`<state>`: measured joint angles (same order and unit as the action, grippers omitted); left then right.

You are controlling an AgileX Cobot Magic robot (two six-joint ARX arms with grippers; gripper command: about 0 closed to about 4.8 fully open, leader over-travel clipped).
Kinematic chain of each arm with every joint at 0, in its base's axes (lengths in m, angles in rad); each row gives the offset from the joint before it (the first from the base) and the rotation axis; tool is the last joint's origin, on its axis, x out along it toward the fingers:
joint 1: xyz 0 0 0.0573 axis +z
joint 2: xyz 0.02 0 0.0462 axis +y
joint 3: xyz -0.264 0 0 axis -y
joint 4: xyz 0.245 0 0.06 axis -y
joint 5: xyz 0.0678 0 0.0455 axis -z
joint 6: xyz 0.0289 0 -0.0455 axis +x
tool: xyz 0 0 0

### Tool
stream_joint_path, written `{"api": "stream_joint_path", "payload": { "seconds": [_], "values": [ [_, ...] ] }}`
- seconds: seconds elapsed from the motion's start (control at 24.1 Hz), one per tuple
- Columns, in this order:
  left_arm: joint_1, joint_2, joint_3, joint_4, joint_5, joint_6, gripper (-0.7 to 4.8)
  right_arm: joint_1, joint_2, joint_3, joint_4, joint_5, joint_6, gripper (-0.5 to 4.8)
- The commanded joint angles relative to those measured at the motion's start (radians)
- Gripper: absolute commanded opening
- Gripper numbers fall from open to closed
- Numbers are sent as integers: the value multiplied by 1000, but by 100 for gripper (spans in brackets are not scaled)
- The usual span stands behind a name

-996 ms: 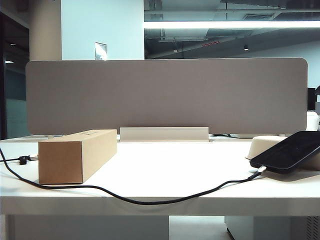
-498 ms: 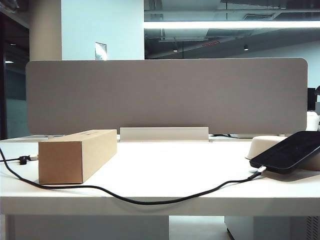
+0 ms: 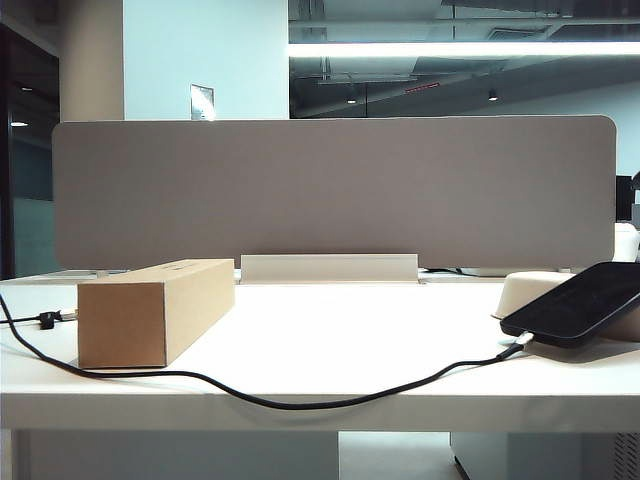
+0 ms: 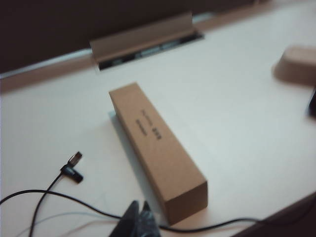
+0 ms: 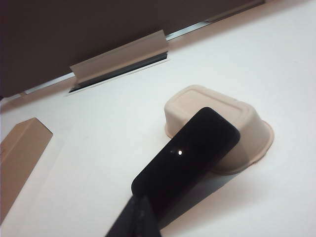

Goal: Pick up the charging cable and the phone, plug the charging cable into the charging port on the phone, and finally place them back on the table.

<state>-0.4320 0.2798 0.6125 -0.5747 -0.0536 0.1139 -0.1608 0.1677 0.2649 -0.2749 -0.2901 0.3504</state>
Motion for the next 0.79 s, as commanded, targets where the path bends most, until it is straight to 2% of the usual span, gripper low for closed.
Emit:
{"api": "stream_joint_path", "payload": {
  "seconds": [0.04, 0.12, 0.25, 0.58, 0.79],
  "values": [
    [-1, -80, -54, 40, 9, -101, -6, 0, 1, -21, 80, -2, 24, -5],
    [-1, -138, -124, 45, 9, -239, -6, 0, 0, -48, 100, -8, 24, -5],
    [-1, -149, -181, 71, 9, -316, -6, 0, 0, -64, 103, -9, 24, -5],
    [-2, -149, -378, 276, 6, -330, -6, 0, -3, -109, 142, -31, 23, -5],
    [-2, -149, -463, 360, 5, -298, -6, 0, -4, -145, 158, -35, 20, -5]
  ]
}}
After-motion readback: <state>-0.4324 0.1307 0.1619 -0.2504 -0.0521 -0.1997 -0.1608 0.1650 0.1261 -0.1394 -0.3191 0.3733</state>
